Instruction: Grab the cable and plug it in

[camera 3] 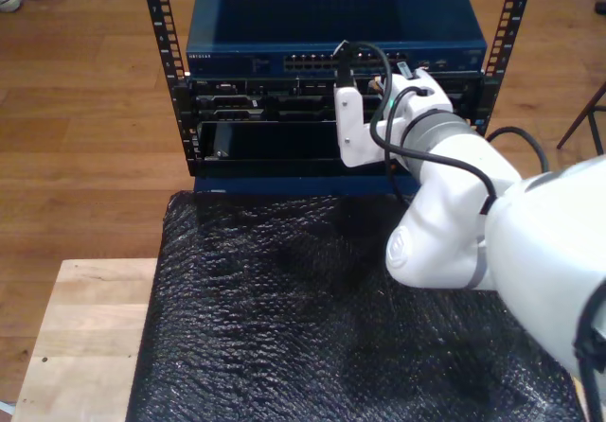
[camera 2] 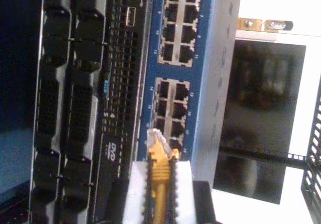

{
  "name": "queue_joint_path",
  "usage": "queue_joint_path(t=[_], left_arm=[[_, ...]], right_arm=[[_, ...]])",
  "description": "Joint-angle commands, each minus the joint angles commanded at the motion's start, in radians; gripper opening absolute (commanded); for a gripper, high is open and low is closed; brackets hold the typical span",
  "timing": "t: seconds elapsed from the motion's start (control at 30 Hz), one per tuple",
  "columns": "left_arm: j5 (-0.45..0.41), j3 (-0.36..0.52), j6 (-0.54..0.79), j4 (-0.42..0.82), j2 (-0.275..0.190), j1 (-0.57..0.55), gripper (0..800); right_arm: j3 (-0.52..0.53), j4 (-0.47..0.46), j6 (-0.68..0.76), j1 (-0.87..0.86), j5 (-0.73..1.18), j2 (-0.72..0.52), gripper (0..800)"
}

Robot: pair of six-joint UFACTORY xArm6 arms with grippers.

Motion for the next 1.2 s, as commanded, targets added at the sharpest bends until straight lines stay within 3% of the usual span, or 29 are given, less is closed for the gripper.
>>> queue_joint_path(t=[0.83,1.0,1.2], left_arm=[[0.000,0.002,0.000,0.000,0.000,0.000,800],[0.000,0.002,0.000,0.000,0.000,0.000,800],[0.000,0.002,0.000,0.000,0.000,0.000,800]], right_arm=[[-0.012,-0.003,0.146,-0.021,-0.250,0.097,0],[-0.060,-0.002,0.147,-0.018,-0.370,0.169,0],[-0.112,0.002,0.143,-0.018,-0.379,0.224,0]])
